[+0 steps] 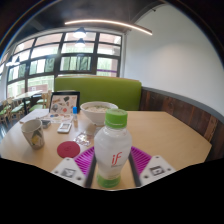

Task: Pour water

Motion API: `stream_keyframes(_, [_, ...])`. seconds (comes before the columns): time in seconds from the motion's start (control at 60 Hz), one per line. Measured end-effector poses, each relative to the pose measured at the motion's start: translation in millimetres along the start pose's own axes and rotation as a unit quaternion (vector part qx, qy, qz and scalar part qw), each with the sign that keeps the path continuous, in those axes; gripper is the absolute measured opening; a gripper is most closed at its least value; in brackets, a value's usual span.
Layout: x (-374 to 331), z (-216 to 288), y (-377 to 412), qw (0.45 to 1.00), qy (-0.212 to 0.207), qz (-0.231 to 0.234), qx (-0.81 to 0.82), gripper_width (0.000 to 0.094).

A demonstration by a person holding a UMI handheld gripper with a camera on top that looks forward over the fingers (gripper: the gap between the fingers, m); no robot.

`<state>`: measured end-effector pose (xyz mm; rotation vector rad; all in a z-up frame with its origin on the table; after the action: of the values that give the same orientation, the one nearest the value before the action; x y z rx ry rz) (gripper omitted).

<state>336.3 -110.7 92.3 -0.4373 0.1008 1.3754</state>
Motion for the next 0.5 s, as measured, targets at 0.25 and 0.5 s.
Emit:
stream_keyframes(0.25, [20,8,13,0.997,-0.032,-0.012,-0.068,0.0335])
stream_keyframes(0.5, [23,25,34,0.989,-0.025,-0.041,-0.142,0.0288])
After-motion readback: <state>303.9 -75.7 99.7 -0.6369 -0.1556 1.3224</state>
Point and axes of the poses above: the point between the fingertips, and its own axes, seen from behind it with the camera up: y to the left, z up, x forward, the way the camera looks, the point moved 9 cm from there along -x, backward, against the way the camera looks, and after that the axes turned 10 degrees about -x, right-handed, at the moved point
